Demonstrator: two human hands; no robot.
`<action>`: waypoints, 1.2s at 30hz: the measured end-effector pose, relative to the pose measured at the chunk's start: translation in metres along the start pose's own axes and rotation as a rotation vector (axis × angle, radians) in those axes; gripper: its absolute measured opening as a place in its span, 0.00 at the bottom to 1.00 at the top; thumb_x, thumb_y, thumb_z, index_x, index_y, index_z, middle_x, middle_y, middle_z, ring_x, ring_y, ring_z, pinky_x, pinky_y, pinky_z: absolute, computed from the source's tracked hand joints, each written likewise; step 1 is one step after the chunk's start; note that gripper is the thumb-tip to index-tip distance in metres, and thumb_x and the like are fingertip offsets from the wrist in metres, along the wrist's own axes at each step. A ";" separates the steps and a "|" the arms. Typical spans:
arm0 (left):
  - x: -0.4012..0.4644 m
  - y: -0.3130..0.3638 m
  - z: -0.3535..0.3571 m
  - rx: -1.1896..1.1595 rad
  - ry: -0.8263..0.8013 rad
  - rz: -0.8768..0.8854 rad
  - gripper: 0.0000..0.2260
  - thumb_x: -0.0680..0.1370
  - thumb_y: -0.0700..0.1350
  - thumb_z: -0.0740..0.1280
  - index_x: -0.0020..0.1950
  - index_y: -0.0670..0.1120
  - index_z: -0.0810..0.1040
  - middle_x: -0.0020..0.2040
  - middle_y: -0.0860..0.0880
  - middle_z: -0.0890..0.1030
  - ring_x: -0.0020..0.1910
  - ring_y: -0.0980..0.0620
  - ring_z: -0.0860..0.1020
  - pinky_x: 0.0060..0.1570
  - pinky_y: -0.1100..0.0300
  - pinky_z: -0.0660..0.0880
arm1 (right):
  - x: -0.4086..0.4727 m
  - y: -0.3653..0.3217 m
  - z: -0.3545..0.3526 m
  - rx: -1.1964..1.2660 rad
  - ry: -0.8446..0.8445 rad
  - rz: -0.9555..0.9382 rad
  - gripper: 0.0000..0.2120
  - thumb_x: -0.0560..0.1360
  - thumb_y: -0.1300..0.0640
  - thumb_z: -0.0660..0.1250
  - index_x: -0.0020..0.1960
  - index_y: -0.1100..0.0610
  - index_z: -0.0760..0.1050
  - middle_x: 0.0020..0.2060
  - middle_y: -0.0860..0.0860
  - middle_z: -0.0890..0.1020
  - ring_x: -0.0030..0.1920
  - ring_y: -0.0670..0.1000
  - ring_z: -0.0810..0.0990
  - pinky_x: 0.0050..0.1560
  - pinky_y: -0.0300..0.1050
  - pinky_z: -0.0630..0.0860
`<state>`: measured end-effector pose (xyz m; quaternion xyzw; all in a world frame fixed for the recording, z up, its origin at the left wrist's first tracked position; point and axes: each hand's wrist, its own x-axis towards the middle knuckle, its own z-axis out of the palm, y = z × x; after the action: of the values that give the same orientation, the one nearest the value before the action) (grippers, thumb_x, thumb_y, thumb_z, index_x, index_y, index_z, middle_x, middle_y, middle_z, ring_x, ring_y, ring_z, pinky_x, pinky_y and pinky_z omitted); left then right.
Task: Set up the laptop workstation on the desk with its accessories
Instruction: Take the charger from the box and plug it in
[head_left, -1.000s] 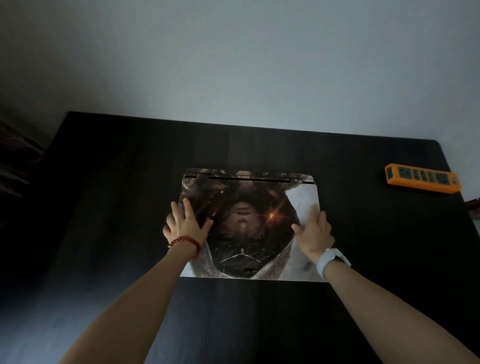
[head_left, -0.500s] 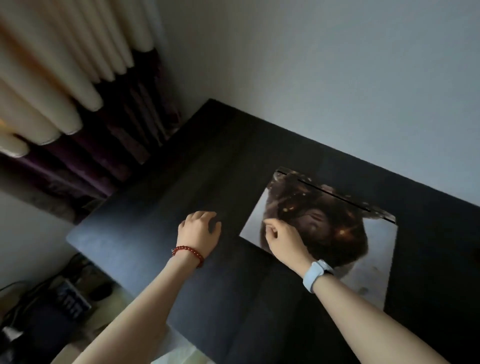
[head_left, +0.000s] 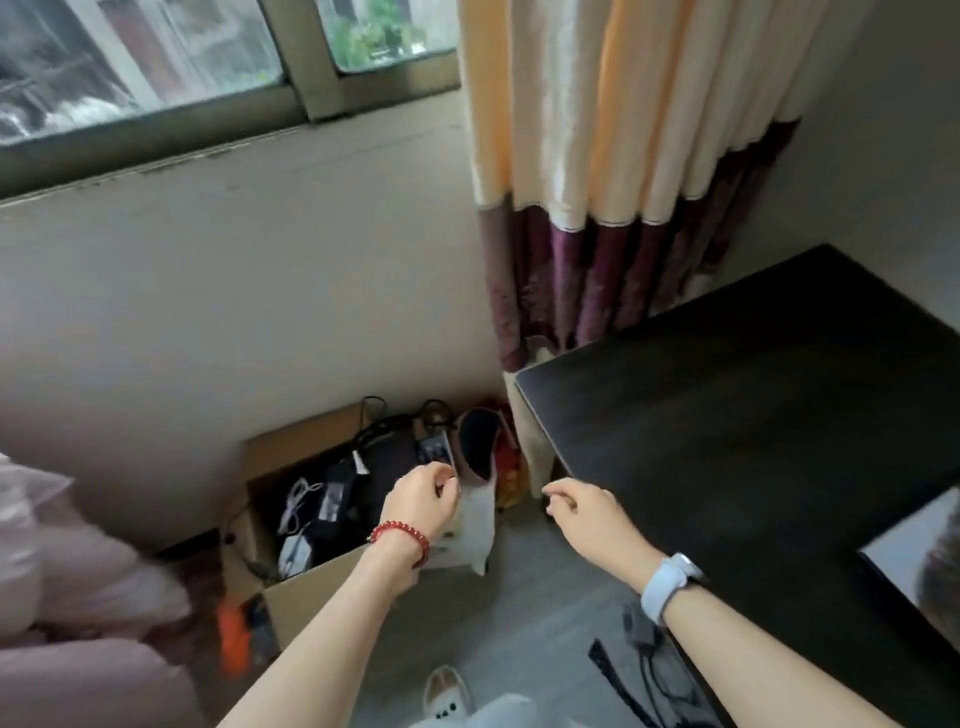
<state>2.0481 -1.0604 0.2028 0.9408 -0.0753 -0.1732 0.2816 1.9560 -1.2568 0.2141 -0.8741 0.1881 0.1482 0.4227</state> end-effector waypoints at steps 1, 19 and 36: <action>-0.001 -0.027 -0.012 -0.029 -0.010 -0.053 0.11 0.76 0.45 0.62 0.57 0.46 0.78 0.55 0.46 0.81 0.55 0.47 0.78 0.55 0.57 0.73 | 0.006 -0.016 0.020 -0.008 -0.044 -0.009 0.14 0.78 0.55 0.56 0.60 0.50 0.74 0.46 0.50 0.82 0.40 0.49 0.79 0.41 0.44 0.76; 0.128 -0.289 0.018 -0.207 -0.072 -0.457 0.37 0.73 0.59 0.65 0.75 0.47 0.52 0.74 0.46 0.56 0.72 0.44 0.57 0.69 0.49 0.61 | 0.236 -0.097 0.277 -0.231 -0.238 -0.130 0.18 0.79 0.59 0.55 0.68 0.55 0.66 0.62 0.53 0.76 0.62 0.51 0.74 0.62 0.45 0.70; 0.245 -0.307 0.079 0.013 0.044 -0.226 0.11 0.81 0.47 0.53 0.51 0.41 0.70 0.47 0.40 0.80 0.48 0.39 0.77 0.51 0.52 0.67 | 0.332 -0.079 0.279 -0.400 -0.022 -0.484 0.33 0.73 0.65 0.62 0.74 0.58 0.54 0.72 0.56 0.62 0.71 0.56 0.62 0.69 0.49 0.61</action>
<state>2.2600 -0.9039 -0.0986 0.9487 0.0361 -0.1827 0.2555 2.2576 -1.0573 -0.0380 -0.9576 -0.0629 0.0867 0.2676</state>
